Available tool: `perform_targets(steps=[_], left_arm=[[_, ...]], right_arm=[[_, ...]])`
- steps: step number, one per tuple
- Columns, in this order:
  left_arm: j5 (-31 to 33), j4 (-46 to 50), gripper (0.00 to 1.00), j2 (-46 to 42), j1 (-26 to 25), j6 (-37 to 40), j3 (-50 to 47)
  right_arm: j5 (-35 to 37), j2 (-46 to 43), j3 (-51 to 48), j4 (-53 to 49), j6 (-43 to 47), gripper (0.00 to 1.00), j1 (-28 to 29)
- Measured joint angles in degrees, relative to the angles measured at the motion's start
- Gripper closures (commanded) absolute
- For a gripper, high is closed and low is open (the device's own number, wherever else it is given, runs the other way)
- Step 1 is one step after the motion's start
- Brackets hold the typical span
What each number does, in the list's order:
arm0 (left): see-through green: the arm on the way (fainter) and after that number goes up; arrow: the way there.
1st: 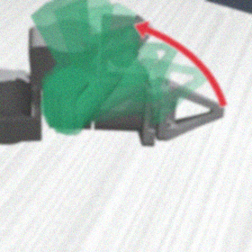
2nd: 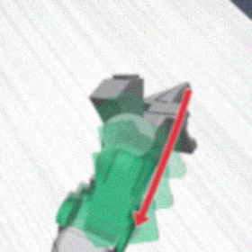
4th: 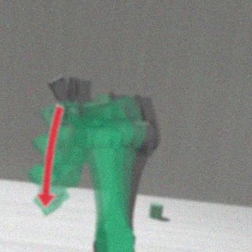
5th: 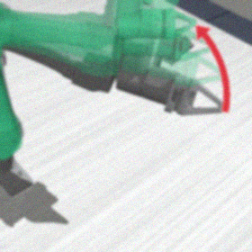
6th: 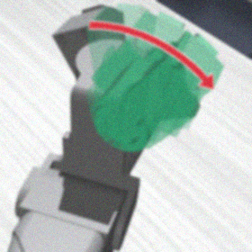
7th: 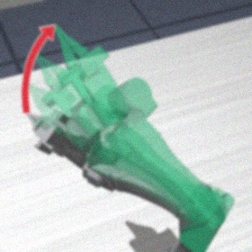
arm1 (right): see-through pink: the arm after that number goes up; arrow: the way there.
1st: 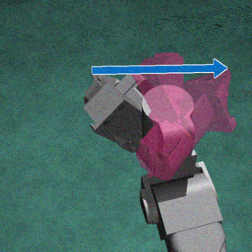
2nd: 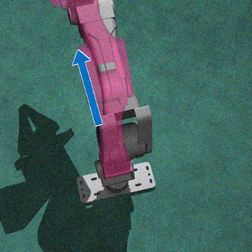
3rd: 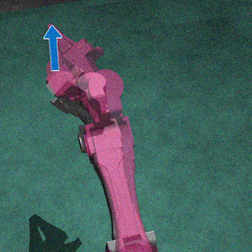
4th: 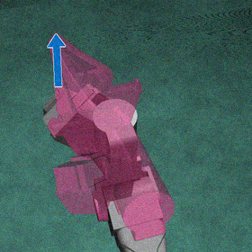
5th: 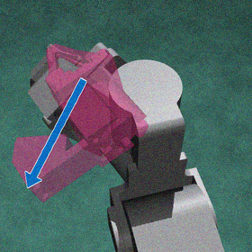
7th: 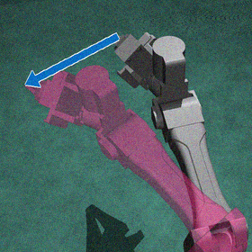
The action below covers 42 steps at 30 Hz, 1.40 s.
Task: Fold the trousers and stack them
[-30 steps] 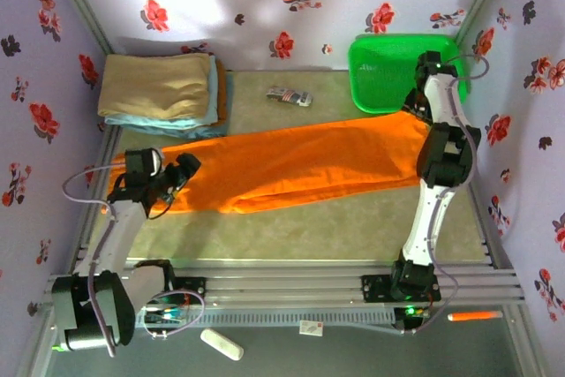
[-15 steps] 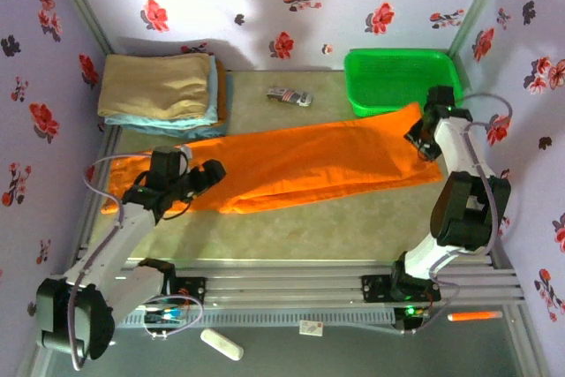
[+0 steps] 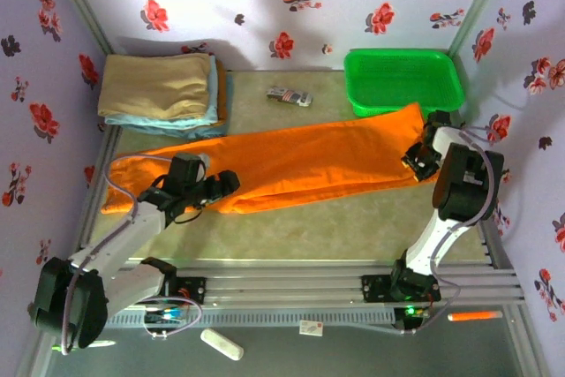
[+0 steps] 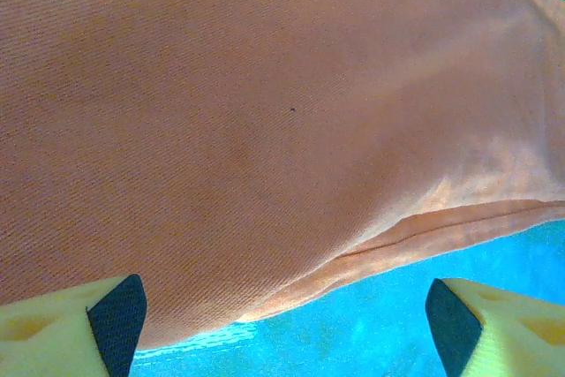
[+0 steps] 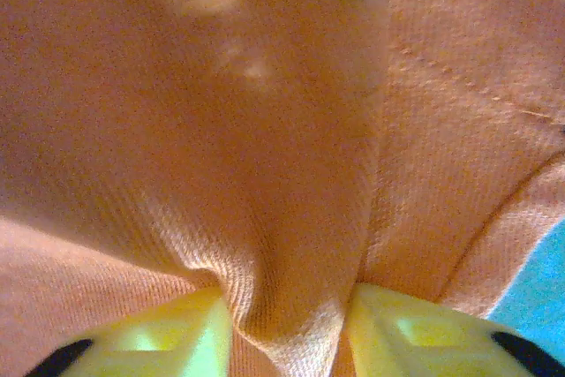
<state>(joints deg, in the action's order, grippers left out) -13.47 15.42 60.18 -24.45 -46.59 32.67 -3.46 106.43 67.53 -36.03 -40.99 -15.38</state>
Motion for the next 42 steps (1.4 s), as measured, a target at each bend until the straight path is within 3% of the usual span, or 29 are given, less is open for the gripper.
perform_targets(steps=[2,4,22,42], left_arm=[[0.0,-0.4,0.13,0.2,0.0,0.0,0.0],[0.0,-0.4,0.13,0.4,0.0,0.0,0.0],[0.0,-0.7,0.12,1.4,0.0,-0.2,0.0],[0.0,-3.0,0.12,2.4,0.1,0.5,-0.9]], right_arm=[[-0.2,0.0,0.3,0.5,-0.3,0.86,-0.3],[-0.4,0.0,0.3,0.6,-0.7,0.9,-0.5],[-1.1,-10.0,-1.3,-1.4,0.9,0.89,-1.1],[-4.8,-18.8,-5.4,-5.0,3.6,0.82,-10.3]])
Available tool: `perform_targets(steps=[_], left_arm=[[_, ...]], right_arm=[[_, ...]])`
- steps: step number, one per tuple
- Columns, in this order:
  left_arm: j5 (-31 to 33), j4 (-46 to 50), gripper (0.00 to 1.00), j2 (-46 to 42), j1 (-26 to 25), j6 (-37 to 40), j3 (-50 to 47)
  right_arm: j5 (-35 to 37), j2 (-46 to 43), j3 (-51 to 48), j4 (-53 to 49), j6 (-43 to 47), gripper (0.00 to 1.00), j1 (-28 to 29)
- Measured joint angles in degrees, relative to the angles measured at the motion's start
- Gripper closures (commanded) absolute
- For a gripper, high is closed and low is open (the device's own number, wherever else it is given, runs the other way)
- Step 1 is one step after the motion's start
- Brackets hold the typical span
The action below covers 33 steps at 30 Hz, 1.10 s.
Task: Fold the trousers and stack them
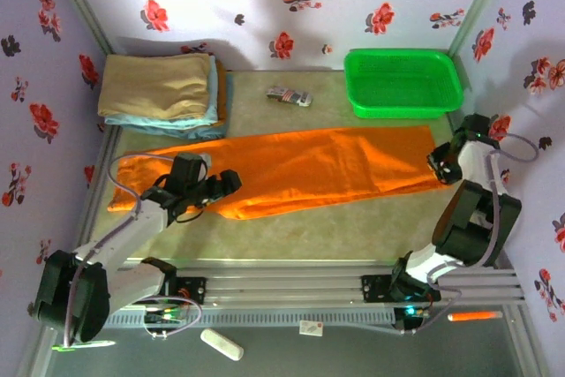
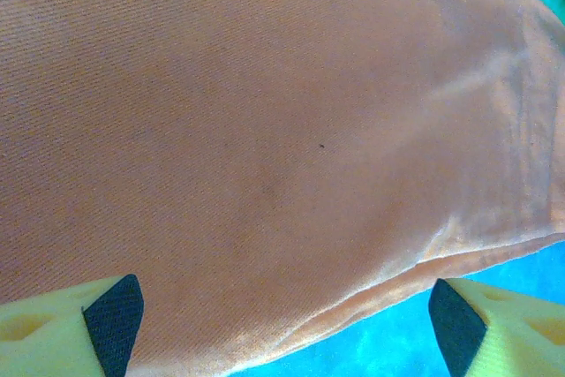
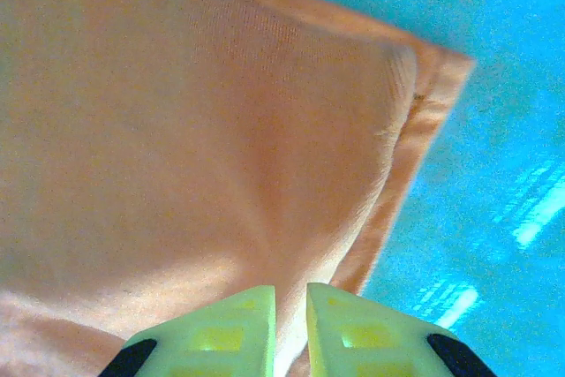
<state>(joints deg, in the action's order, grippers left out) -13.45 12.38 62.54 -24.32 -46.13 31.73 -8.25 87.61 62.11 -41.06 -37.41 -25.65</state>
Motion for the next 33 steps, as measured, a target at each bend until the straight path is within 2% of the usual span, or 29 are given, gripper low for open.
perform_targets(steps=[2,3,9,13,17,21,24,29,33], left_arm=[[0.0,-0.8,0.12,0.9,0.3,0.0,-0.6],[0.0,-1.2,0.12,1.3,0.6,0.0,-0.8],[0.1,-2.7,0.09,3.1,2.3,0.0,-1.6],[0.5,-7.4,0.11,8.7,4.3,-1.4,-3.1],[-1.9,-15.4,0.12,13.0,9.4,-4.0,-4.5],[-4.9,-21.2,0.12,14.8,13.7,-4.8,-5.2],[-6.3,-22.8,0.13,14.9,15.5,-4.9,-5.7],[-7.2,-22.1,0.12,14.4,16.4,-4.8,-5.7],[-6.9,-17.2,0.12,11.8,16.9,-4.5,-5.7]], right_arm=[[0.0,0.8,-0.8,0.1,0.2,0.81,-1.3],[0.0,1.8,-1.4,0.4,0.2,0.77,-1.9],[0.0,6.4,-2.7,0.6,0.6,0.42,-2.6],[1.5,6.1,0.4,0.2,1.6,0.35,-2.2],[4.1,10.9,9.9,-0.9,3.3,0.27,-1.2],[5.7,19.5,17.4,-1.2,5.6,0.26,-0.5],[5.5,24.4,18.2,-1.7,6.8,0.26,0.1],[7.2,27.4,18.1,-2.9,8.5,0.29,2.8],[8.4,27.5,18.1,-3.2,8.5,0.32,3.2]])
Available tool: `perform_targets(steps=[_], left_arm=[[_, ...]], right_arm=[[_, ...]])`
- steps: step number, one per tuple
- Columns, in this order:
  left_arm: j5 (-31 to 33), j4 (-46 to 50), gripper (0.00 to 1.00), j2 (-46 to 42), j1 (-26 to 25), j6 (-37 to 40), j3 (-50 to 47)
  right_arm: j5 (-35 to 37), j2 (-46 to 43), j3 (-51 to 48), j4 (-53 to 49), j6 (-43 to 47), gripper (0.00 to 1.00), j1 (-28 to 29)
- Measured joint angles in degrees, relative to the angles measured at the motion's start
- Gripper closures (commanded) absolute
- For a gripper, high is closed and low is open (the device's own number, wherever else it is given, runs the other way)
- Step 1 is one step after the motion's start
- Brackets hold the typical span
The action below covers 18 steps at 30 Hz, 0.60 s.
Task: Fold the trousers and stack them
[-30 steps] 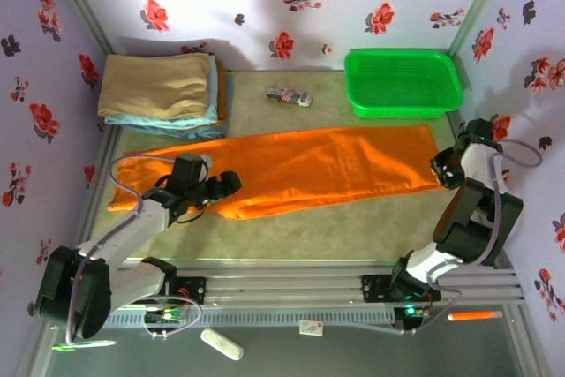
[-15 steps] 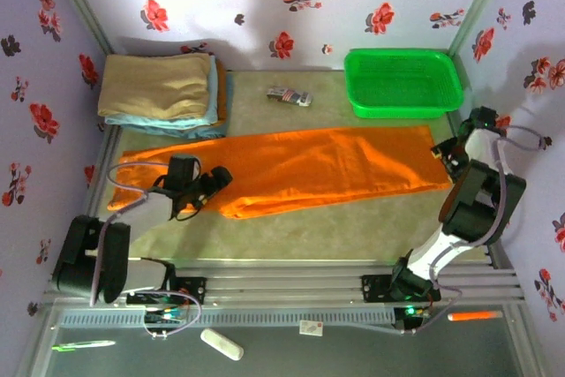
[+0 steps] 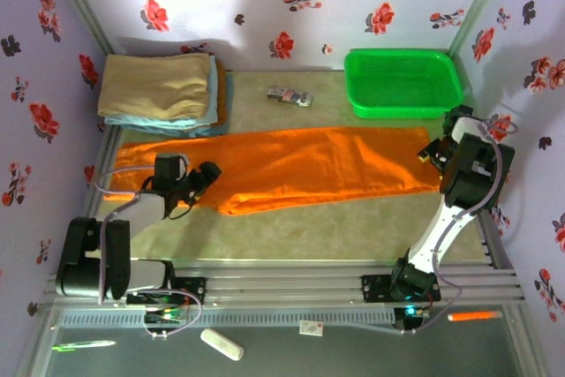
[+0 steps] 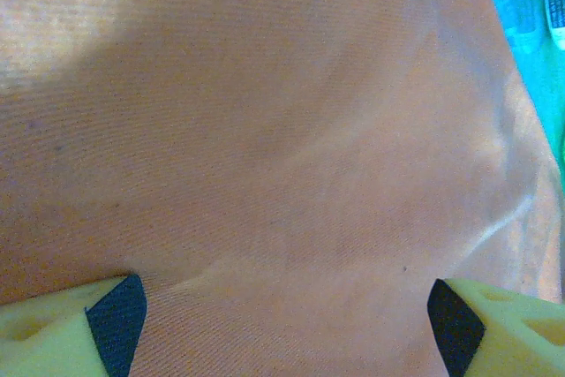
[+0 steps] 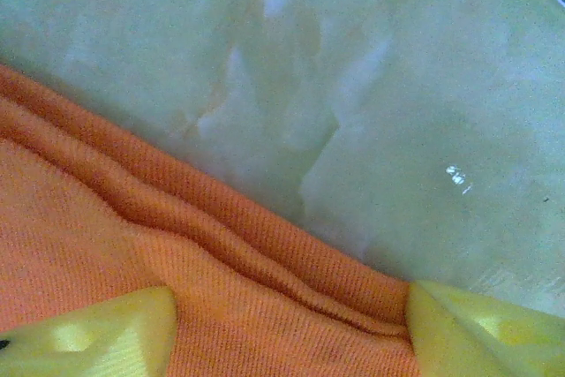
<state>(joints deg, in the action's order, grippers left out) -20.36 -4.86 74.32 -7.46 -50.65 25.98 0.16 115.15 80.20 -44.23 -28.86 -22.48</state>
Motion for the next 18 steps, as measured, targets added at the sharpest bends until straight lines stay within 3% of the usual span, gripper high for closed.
perform_targets(steps=[2,4,6,11,18], left_arm=[[0.5,3.2,0.12,-2.0,0.0,0.0,0.0],[0.9,6.3,0.12,-4.1,0.2,0.2,0.0],[1.5,9.3,0.12,-6.4,0.3,0.3,0.1],[2.4,15.1,0.12,-9.9,0.3,0.5,0.9],[2.7,23.5,0.11,-16.0,0.3,1.8,4.3]], right_arm=[[0.0,0.0,0.0,0.0,0.0,0.33,0.0],[0.1,0.0,0.0,0.0,-0.1,0.41,-0.1],[-0.7,0.0,0.0,-0.1,-0.3,0.61,-0.7],[-4.7,-0.2,-0.3,0.3,-0.5,0.98,-2.0],[-8.2,-3.5,-3.8,3.1,-2.0,1.0,-3.2]])
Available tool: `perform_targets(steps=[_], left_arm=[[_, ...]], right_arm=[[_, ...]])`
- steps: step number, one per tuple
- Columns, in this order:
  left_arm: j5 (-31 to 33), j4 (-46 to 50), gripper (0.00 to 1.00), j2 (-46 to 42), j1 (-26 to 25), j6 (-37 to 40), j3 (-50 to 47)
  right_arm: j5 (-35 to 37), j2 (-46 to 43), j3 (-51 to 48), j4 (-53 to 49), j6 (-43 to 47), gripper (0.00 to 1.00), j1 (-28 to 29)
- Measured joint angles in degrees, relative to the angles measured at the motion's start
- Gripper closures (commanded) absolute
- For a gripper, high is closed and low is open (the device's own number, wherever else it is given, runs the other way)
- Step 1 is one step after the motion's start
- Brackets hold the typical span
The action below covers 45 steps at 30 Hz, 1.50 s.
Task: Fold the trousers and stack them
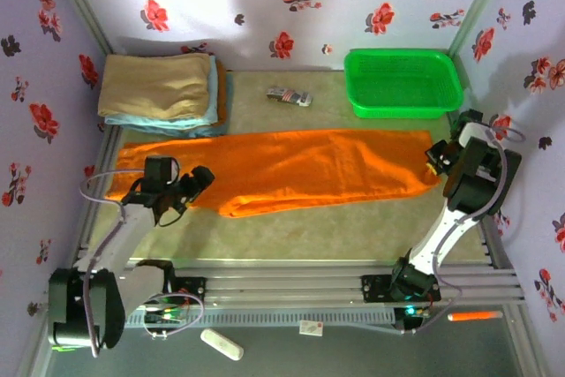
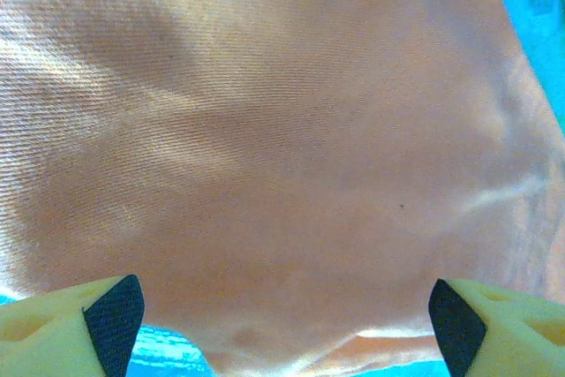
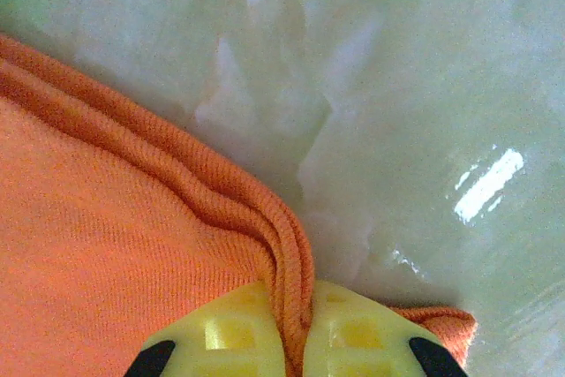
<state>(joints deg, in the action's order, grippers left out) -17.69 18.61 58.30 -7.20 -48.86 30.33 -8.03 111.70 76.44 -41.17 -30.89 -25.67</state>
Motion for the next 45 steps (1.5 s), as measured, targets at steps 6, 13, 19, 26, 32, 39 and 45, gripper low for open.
perform_targets(steps=[6,13,19,26,32,39,45], left_arm=[[1.0,4.8,0.11,-3.3,0.2,1.5,3.0],[1.8,8.3,0.1,-3.5,1.6,3.2,4.7],[2.2,9.2,0.1,-3.1,3.6,4.5,6.8],[2.3,9.3,0.09,-2.3,5.2,4.9,7.5],[2.2,9.3,0.09,-2.0,6.1,4.9,7.5],[2.0,9.3,0.09,-2.0,6.3,4.9,7.5],[1.8,9.3,0.07,-2.0,6.3,4.9,7.5]], right_arm=[[-0.8,-9.9,-2.8,0.8,-1.1,1.0,4.2],[0.6,-20.7,-1.8,0.2,-1.3,1.0,23.5],[4.7,-21.5,4.3,-1.9,-3.8,1.0,43.4],[7.0,-9.3,18.3,-2.1,-8.7,1.0,64.7],[6.7,4.8,27.0,0.8,-15.1,1.0,73.8],[5.4,16.9,32.6,1.2,-19.3,1.0,77.0],[3.4,18.2,36.1,1.1,-21.6,0.55,77.4]])
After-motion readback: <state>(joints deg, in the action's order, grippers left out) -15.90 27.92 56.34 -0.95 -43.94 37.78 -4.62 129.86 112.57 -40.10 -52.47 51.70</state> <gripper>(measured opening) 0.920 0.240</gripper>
